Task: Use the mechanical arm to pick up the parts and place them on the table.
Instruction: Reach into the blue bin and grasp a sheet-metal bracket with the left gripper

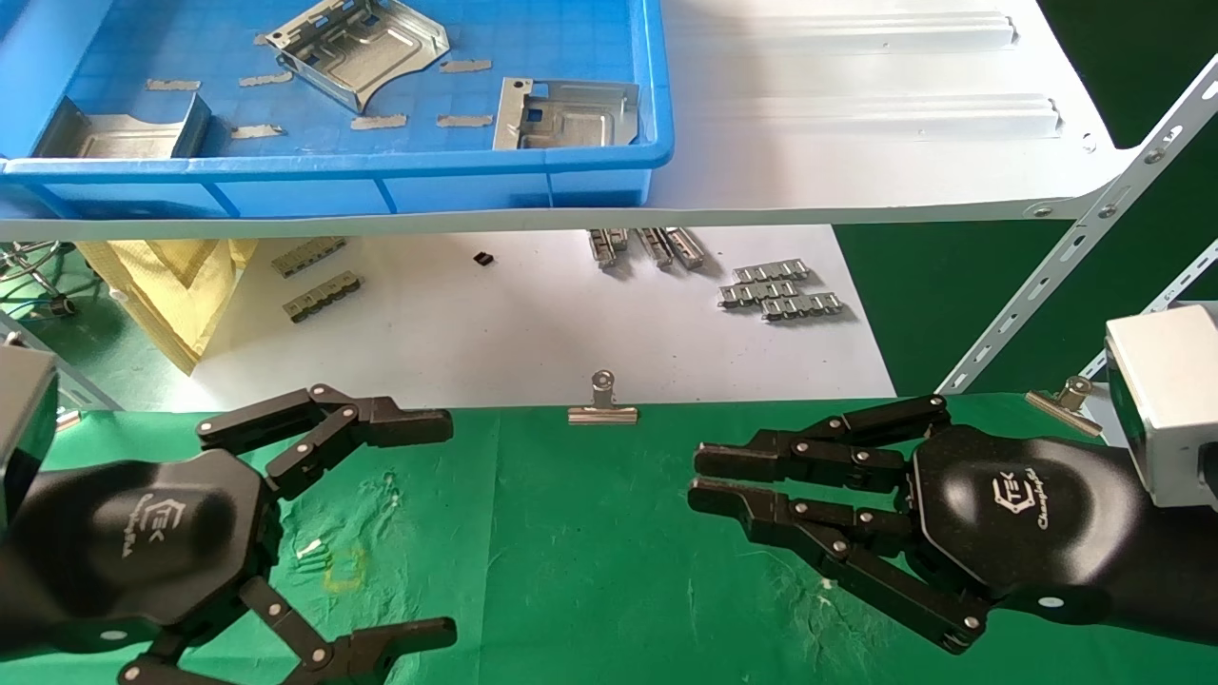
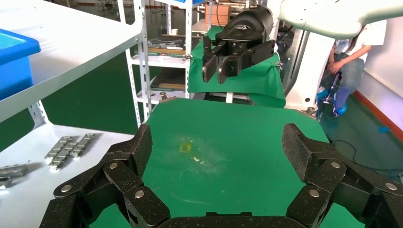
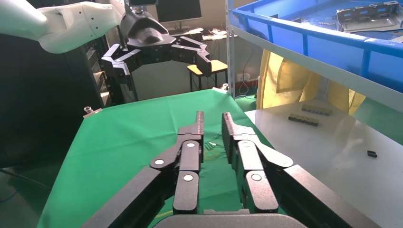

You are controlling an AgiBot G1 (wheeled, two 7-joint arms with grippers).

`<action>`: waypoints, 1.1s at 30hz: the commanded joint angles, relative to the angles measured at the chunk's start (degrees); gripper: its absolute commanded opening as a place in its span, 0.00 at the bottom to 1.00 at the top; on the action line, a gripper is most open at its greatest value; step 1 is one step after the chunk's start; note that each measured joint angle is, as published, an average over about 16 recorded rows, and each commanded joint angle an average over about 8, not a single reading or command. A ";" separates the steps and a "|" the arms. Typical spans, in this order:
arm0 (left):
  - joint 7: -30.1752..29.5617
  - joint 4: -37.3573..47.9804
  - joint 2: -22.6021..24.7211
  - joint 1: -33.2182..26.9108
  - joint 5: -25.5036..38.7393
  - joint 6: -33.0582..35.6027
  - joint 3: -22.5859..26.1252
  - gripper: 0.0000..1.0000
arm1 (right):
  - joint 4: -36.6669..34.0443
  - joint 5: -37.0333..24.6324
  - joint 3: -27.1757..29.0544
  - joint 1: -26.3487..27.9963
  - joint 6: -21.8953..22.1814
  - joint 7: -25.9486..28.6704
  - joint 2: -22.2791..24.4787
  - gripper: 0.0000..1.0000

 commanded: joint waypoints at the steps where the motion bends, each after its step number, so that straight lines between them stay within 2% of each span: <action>1: 0.00 0.00 0.00 0.00 0.00 0.00 0.00 1.00 | 0.00 0.00 0.00 0.00 0.00 0.00 0.00 0.00; 12: 0.22 -0.01 0.10 -0.35 0.04 -0.14 -0.13 1.00 | 0.00 0.00 0.00 0.00 0.00 0.00 0.00 0.00; 13: 0.34 0.05 0.19 -0.66 0.10 -0.24 -0.20 1.00 | 0.00 0.00 0.00 0.00 0.00 0.00 0.00 0.06; 17: 0.76 1.34 1.10 -4.25 1.42 -1.11 -0.28 1.00 | 0.00 0.00 0.00 0.00 0.00 0.00 0.00 0.49; 20: 0.92 4.52 3.05 -10.23 4.05 -2.10 0.34 1.00 | 0.00 0.00 0.00 0.00 0.00 0.00 0.00 0.87; 21: 0.95 6.23 4.00 -12.79 5.31 -2.47 0.76 1.00 | 0.00 0.00 0.00 0.00 0.00 0.00 0.00 0.93; 24: 1.41 13.30 7.68 -21.49 9.97 -3.75 2.59 1.00 | 0.00 0.00 0.00 0.00 0.00 0.00 0.00 0.99; 28: 4.57 25.56 13.36 -33.13 18.09 -6.92 5.81 1.00 | 0.00 0.00 0.00 0.00 0.00 0.00 0.00 1.00; 33: 10.03 41.84 20.77 -44.13 27.15 -16.37 8.83 1.00 | 0.00 0.00 0.00 0.00 0.00 0.00 0.00 1.00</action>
